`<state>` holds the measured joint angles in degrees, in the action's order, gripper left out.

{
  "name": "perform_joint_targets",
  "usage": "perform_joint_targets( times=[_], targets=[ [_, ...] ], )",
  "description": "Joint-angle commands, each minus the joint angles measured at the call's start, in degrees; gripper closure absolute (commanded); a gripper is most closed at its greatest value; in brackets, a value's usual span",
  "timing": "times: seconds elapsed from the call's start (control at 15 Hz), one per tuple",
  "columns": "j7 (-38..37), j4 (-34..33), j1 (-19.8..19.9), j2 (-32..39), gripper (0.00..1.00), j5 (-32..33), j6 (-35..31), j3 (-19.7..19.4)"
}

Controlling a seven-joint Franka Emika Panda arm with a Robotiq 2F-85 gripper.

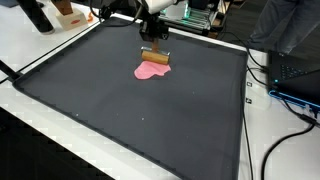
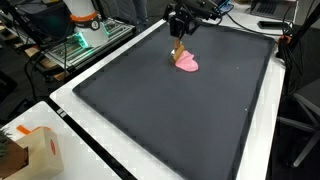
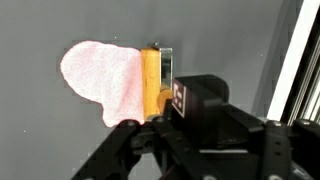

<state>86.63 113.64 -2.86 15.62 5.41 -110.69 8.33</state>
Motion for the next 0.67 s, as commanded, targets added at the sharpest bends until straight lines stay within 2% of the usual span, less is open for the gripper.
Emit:
perform_joint_targets(
  times=[0.0,0.6],
  targets=[
    [0.8,0.9,0.8,0.5,0.75,-0.7,-4.0,-0.5],
    [0.2,1.9,1.8,1.3,0.75,-1.5,-10.5,-0.9]
  ],
)
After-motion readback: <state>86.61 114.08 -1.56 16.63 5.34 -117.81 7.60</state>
